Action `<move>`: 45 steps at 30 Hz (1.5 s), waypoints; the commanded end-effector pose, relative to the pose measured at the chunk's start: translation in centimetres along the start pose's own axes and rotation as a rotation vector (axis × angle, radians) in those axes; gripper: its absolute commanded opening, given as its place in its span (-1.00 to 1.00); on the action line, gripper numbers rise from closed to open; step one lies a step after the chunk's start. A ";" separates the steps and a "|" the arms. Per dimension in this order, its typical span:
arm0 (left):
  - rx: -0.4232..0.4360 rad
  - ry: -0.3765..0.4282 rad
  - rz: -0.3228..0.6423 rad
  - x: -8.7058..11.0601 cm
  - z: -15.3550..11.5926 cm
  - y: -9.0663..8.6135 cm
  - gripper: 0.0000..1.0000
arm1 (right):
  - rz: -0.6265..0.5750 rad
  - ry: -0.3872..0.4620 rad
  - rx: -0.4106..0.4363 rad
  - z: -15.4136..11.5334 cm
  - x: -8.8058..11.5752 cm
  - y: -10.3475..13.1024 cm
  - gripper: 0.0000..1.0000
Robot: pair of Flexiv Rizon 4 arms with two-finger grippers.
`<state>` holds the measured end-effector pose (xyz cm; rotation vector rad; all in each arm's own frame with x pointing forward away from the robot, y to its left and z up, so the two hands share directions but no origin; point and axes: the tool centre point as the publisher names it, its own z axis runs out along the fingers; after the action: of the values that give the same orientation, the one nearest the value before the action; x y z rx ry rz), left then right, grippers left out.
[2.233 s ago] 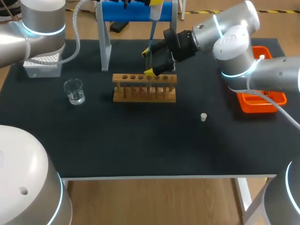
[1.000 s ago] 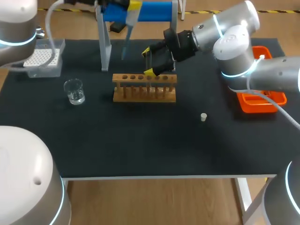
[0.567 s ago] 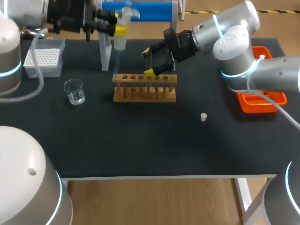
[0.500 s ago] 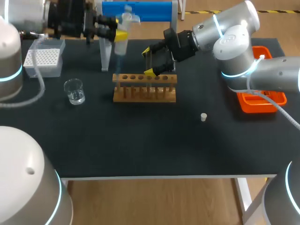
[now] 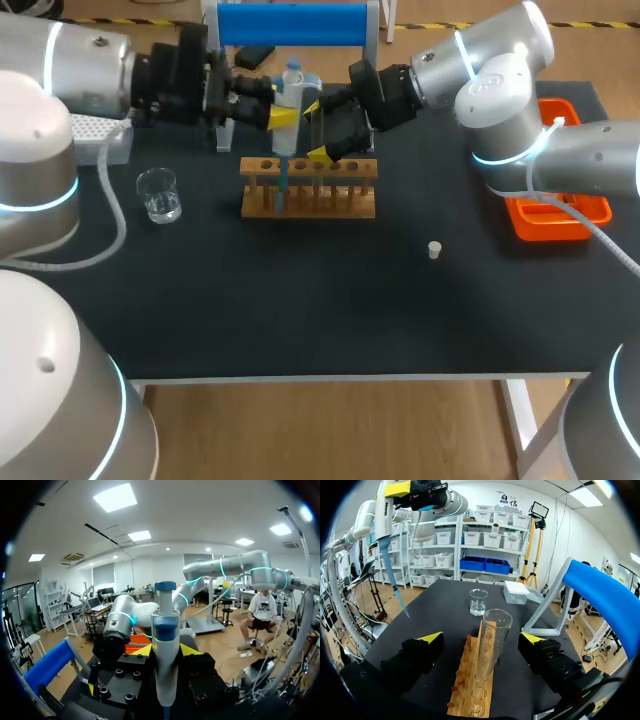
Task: Invert the test tube, pick up the pipette, mount the tip to pipette, aspirate from beaker and dispense into the tube, eject the tip, return the pipette, and cap with the stopper.
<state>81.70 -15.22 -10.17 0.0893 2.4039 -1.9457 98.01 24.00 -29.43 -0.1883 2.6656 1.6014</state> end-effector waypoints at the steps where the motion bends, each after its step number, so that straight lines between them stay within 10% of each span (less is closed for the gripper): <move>1: 0.006 0.031 -0.003 -0.2 1.9 -0.1 -1.00 | 0.000 0.000 0.002 -0.1 0.0 0.0 1.00; 45: 0.044 -0.046 -0.024 -0.7 4.0 0.0 -1.00 | 0.000 0.000 0.002 -0.1 0.0 0.0 1.00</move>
<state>82.50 -19.00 -10.95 0.0205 2.3483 -1.9894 98.01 24.01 -29.43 -0.1883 2.6656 1.6014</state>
